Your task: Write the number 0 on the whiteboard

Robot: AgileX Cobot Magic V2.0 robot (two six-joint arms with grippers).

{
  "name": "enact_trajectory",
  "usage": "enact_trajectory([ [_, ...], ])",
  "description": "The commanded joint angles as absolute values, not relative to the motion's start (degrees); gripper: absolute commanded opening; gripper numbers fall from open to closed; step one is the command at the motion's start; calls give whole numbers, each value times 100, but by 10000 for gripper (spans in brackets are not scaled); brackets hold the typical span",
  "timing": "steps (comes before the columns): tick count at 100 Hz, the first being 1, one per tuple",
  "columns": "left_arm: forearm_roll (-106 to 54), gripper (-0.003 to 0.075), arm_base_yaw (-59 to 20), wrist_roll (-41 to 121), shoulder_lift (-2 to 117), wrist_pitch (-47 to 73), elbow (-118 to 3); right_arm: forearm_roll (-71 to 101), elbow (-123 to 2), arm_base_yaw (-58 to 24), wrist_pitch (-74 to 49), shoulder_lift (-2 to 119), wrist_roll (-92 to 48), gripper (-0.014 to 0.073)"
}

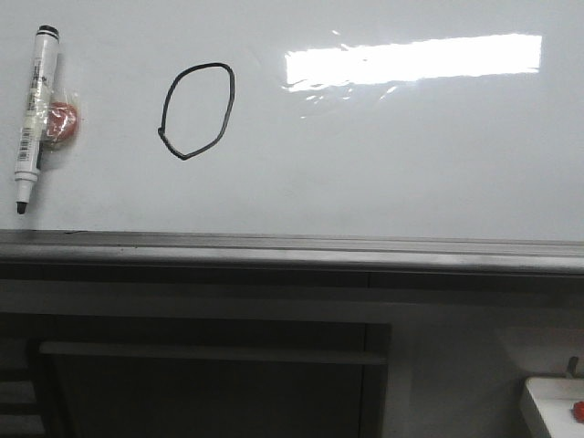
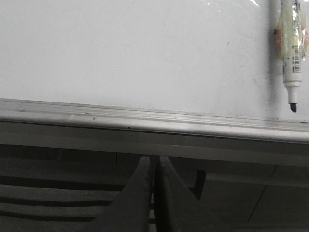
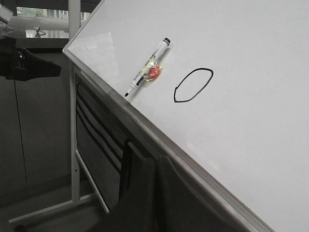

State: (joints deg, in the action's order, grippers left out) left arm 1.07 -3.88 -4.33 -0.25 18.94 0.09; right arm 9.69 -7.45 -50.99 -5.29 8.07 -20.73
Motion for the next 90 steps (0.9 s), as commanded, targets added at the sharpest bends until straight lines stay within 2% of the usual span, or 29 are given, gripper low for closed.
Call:
enact_trajectory([
  [1,52,-20,-367,-446,-180,1590,66,952,-883,-5056,-41,842,-2096,-60],
  [45,52,-20,-367,-446,-180,1590,66,952,-874,-5056,56,842,-2052,-61],
  [52,52,-20,-367,-446,-180,1590,66,842,-861,-5008,256,842,-1577,-60],
  [61,52,-20,-367,-446,-180,1590,66,-154,-771,-4850,547,842,-425,-60],
  [75,52,-20,-367,-446,-180,1590,66,-587,-596,-4152,895,842,103,-61],
  [90,52,-20,-367,-446,-180,1590,66,-587,-170,-2878,1560,775,103,-61],
])
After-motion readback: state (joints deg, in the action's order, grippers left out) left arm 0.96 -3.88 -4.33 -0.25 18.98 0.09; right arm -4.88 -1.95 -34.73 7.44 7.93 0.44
